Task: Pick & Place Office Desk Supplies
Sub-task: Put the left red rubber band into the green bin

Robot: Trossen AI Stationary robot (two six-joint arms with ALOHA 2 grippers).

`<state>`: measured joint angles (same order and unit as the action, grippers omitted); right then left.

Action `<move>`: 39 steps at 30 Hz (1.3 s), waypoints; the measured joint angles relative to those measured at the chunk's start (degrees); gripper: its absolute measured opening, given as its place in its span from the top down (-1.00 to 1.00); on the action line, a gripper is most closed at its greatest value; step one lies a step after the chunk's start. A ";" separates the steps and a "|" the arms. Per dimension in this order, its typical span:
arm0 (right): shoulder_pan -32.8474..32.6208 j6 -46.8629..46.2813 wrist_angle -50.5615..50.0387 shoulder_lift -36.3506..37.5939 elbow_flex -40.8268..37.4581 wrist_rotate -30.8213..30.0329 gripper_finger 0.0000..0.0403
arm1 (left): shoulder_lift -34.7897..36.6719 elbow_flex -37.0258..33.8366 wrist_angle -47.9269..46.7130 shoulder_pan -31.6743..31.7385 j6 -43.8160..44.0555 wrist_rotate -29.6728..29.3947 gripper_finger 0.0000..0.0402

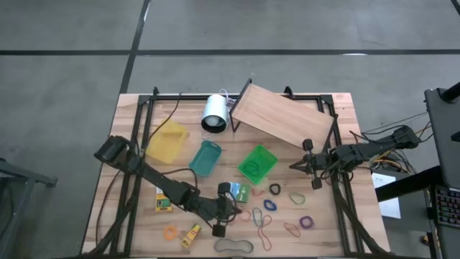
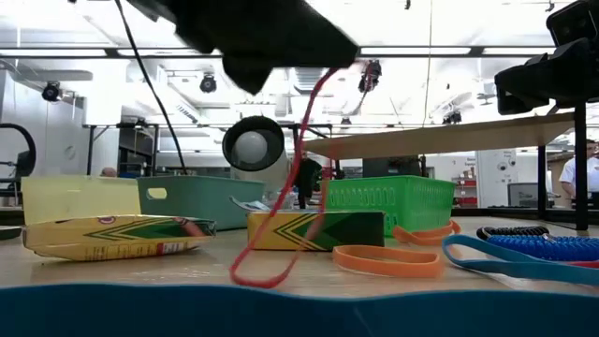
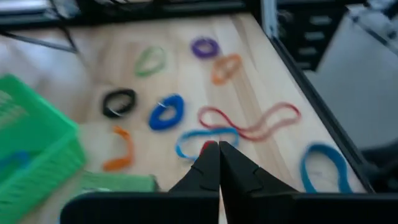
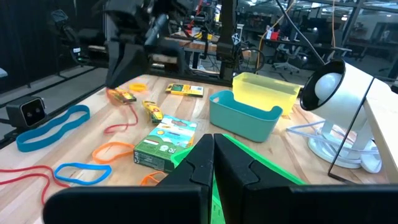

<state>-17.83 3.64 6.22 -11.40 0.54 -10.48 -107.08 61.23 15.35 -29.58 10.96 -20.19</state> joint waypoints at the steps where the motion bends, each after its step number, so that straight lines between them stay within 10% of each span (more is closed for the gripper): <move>1: -0.01 0.00 0.00 0.00 0.00 0.02 0.96 | 0.37 0.00 0.02 0.00 0.00 -1.51 0.99; 13: 0.00 0.00 0.02 -0.09 0.00 0.00 0.96 | 3.56 3.35 2.43 1.68 -8.23 -9.90 1.00; 39: 0.00 0.00 0.01 0.00 0.00 0.02 0.96 | 2.98 6.03 -1.53 20.75 -6.45 -1.55 1.00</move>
<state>-17.82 3.64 6.23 -11.40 0.54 -10.46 -104.11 67.26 13.82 -8.84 4.51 -21.74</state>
